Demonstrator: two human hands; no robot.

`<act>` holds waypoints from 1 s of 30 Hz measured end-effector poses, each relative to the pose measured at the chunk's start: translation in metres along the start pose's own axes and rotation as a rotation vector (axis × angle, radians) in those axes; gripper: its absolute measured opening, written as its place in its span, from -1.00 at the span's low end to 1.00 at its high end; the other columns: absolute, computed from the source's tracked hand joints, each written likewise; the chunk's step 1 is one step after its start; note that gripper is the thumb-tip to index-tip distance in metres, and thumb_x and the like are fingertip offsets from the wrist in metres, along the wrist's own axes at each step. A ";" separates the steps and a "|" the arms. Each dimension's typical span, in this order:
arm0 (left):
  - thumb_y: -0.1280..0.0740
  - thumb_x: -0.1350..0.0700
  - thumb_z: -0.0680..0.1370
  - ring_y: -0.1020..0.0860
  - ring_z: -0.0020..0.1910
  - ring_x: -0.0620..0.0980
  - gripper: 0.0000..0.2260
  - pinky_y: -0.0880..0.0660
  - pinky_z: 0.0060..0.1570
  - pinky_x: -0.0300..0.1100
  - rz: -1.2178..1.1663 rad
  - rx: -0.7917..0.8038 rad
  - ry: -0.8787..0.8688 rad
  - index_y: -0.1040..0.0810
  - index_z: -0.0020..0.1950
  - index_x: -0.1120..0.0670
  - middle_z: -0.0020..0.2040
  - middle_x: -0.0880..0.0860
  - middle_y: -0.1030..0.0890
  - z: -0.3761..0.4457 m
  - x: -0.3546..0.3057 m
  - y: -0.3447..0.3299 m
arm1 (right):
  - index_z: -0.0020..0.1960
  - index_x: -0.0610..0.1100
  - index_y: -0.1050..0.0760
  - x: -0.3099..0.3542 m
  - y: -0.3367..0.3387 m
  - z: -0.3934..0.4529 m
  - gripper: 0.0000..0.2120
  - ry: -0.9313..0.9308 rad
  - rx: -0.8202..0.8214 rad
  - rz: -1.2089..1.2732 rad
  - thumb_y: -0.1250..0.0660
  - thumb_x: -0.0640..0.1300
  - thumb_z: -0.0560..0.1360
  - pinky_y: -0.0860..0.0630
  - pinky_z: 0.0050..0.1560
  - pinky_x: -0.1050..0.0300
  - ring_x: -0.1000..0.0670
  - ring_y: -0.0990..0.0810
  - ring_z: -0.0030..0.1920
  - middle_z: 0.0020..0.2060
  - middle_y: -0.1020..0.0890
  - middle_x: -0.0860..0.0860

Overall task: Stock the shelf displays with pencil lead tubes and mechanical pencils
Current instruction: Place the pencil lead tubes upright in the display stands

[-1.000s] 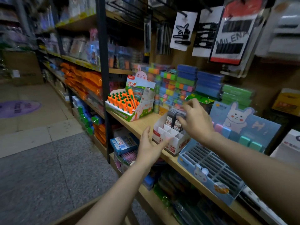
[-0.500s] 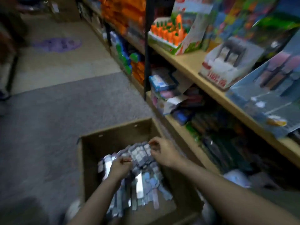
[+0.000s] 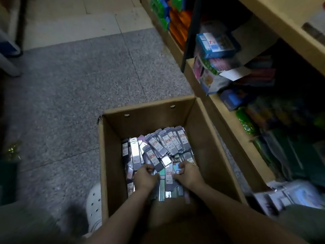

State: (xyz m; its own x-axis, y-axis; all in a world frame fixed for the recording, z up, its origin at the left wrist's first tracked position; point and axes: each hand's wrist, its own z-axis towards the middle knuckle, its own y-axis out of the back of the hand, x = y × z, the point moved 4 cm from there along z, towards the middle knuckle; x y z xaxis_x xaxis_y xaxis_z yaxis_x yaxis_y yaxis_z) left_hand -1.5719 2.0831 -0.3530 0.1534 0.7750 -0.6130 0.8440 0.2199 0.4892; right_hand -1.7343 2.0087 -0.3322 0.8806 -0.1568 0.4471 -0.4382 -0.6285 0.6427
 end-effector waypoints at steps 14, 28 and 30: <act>-0.33 0.34 0.50 -0.51 -0.13 0.00 -0.78 -0.45 0.00 -0.21 -0.052 0.096 -0.073 -0.58 0.14 0.26 -0.14 0.09 -0.59 0.003 0.009 -0.028 | 0.03 -0.18 -0.59 -0.006 -0.009 0.009 -0.82 -0.184 -0.187 0.058 -0.37 -0.07 0.53 -0.50 0.05 0.13 -0.14 -0.61 0.10 0.04 -0.65 -0.13; -0.15 0.28 0.65 -0.51 -0.18 0.11 -0.78 -0.44 -0.18 -0.03 -0.448 0.243 0.127 -0.38 0.28 0.31 -0.11 0.17 -0.61 -0.033 0.010 -0.037 | 0.23 -0.15 -0.52 -0.025 0.026 -0.025 -0.74 0.035 -0.098 -0.251 -0.24 -0.24 0.55 -0.51 0.10 0.08 -0.17 -0.60 0.12 0.11 -0.63 -0.15; -0.15 0.28 0.65 -0.51 -0.20 0.08 -0.73 -0.43 -0.24 -0.08 -0.491 0.240 0.158 -0.31 0.36 0.23 -0.11 0.16 -0.61 -0.033 0.011 -0.037 | 0.27 -0.14 -0.44 -0.029 0.015 -0.026 -0.73 0.035 -0.044 -0.395 -0.25 -0.20 0.57 -0.51 0.13 0.03 -0.17 -0.58 0.15 0.15 -0.57 -0.15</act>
State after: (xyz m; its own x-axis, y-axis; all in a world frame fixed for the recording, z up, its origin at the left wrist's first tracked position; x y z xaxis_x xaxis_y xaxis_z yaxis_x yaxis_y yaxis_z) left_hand -1.6185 2.1031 -0.3578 -0.3495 0.6995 -0.6234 0.8930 0.4500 0.0043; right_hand -1.7709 2.0238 -0.3189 0.9766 0.1171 0.1804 -0.0748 -0.6016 0.7953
